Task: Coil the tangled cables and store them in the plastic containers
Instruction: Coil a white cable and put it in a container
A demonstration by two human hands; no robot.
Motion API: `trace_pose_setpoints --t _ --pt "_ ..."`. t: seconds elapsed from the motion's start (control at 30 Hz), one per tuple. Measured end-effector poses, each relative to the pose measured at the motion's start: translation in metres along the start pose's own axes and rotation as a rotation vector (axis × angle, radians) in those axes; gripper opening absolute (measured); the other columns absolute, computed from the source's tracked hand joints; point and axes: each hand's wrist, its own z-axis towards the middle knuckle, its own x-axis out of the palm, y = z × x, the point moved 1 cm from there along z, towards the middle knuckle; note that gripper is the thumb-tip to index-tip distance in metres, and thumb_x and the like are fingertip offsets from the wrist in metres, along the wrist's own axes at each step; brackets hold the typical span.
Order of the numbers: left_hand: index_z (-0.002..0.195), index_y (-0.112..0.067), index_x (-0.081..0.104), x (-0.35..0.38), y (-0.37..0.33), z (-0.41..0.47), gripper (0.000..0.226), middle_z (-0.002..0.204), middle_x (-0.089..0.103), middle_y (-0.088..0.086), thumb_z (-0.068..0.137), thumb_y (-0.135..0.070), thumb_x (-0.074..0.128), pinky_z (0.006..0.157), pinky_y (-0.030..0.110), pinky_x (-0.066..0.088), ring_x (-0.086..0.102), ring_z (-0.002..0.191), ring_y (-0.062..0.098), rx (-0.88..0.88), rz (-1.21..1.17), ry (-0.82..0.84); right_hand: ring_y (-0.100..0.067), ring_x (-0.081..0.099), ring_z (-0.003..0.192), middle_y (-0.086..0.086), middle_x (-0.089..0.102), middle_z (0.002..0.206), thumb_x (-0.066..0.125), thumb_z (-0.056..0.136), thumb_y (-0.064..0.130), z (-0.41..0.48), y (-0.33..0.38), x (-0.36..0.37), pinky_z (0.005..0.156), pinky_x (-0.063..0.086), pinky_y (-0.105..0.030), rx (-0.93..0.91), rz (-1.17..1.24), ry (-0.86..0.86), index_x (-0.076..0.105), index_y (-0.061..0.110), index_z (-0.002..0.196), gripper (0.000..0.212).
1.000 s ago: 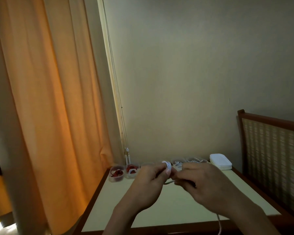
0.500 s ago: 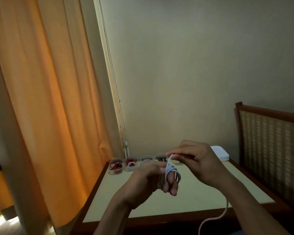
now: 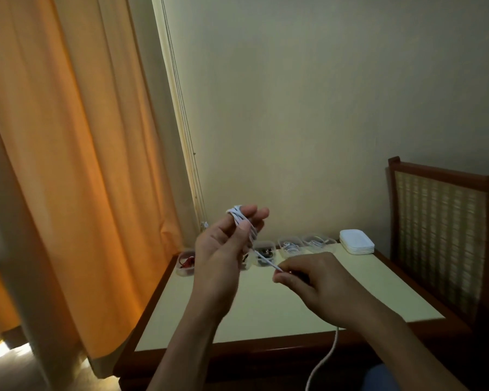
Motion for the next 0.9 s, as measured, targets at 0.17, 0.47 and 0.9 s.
trace_pose_setpoints --t 0.17,0.47,0.9 --pt "0.115 -0.024 0.069 -0.010 0.009 -0.004 0.023 0.114 0.071 -0.015 0.103 -0.011 0.054 0.097 0.030 0.056 0.065 0.111 0.001 0.115 0.740 0.208 -0.005 0.052 0.068 0.015 0.059 0.073 0.057 0.099 0.045 -0.009 -0.001 -0.012 0.060 0.042 -0.025 -0.056 -0.232 -0.051 0.073 0.028 0.095 0.024" --pt "0.098 -0.017 0.068 -0.013 0.023 -0.005 0.018 0.095 0.068 -0.009 0.086 -0.008 0.058 0.089 0.041 0.057 0.064 0.091 0.005 -0.111 0.975 0.521 -0.007 0.053 0.066 0.013 0.058 0.085 0.057 0.095 0.043 0.004 0.004 -0.035 0.055 0.049 -0.034 -0.248 -0.316 -0.212 0.077 0.026 0.097 0.027" --pt "0.087 -0.009 0.067 -0.005 0.005 -0.016 0.019 0.086 0.069 0.013 0.073 -0.002 0.056 0.083 0.040 0.050 0.064 0.086 0.032 -0.095 0.005 0.613 -0.012 0.067 0.081 0.013 0.070 0.086 0.068 0.095 0.019 0.026 -0.021 -0.023 0.072 0.051 -0.023 -0.063 0.160 -0.207 0.079 0.021 0.106 0.016"
